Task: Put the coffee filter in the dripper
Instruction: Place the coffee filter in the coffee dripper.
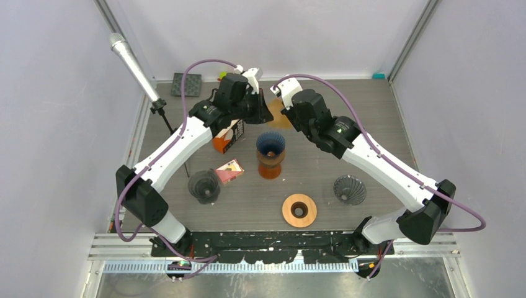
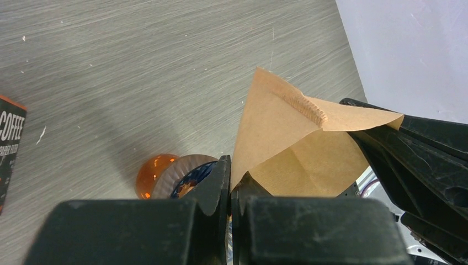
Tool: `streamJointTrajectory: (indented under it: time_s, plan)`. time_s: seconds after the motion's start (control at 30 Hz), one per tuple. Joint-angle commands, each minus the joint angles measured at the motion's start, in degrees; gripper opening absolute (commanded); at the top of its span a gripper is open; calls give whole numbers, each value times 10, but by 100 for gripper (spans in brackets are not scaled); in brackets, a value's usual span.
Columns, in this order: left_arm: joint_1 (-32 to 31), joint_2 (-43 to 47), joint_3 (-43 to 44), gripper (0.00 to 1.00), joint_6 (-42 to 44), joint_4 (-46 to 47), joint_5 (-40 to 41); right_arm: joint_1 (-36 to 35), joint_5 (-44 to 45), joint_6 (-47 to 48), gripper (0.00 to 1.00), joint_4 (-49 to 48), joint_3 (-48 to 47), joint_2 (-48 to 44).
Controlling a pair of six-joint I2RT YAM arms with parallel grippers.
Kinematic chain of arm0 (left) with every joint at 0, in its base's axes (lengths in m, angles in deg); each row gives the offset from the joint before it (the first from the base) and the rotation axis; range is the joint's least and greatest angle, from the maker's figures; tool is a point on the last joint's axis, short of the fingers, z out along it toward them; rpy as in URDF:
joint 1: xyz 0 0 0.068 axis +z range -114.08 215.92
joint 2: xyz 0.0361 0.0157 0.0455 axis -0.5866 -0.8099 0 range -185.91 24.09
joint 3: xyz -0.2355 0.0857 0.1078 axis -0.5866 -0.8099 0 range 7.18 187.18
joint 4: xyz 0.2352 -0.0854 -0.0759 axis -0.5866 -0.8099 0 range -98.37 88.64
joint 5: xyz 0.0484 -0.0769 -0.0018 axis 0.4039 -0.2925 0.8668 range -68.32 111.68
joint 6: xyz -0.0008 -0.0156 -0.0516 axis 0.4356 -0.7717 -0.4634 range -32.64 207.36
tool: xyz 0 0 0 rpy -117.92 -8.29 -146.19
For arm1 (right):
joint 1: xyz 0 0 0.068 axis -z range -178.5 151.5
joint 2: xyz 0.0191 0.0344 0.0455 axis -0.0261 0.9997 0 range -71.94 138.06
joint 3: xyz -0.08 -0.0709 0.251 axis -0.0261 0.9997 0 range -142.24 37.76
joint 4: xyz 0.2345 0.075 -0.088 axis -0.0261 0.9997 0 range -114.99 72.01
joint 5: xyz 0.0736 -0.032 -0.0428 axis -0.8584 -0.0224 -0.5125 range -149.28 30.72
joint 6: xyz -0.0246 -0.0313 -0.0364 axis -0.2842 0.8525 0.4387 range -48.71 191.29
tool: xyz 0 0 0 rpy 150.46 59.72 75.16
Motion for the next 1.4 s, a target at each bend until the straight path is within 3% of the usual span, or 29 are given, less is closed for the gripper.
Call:
streamJointTrajectory:
  time_s: [0.0,0.47,0.67,0.87,1.03,1.23,1.37]
  plan:
    - [-1,23,7,0,25,15,6,1,14,-7,7,-28,-6,-20]
    - [-6,27,14,0,72,4,4,14,-63,-50,40,-8,-16,-26]
    - [-7,33,34,0,148,-61,-7,34,-237,-66,65,23,-17,-58]
    - [-7,6,92,0,240,-199,-66,51,-407,-30,67,59,-17,-84]
    - [-7,-1,121,0,294,-274,-90,70,-469,-2,67,84,-21,-105]
    - [-7,-54,228,0,361,-422,-133,86,-543,46,67,118,-16,-126]
    - [-8,-85,274,0,374,-470,-124,87,-562,97,67,144,-9,-133]
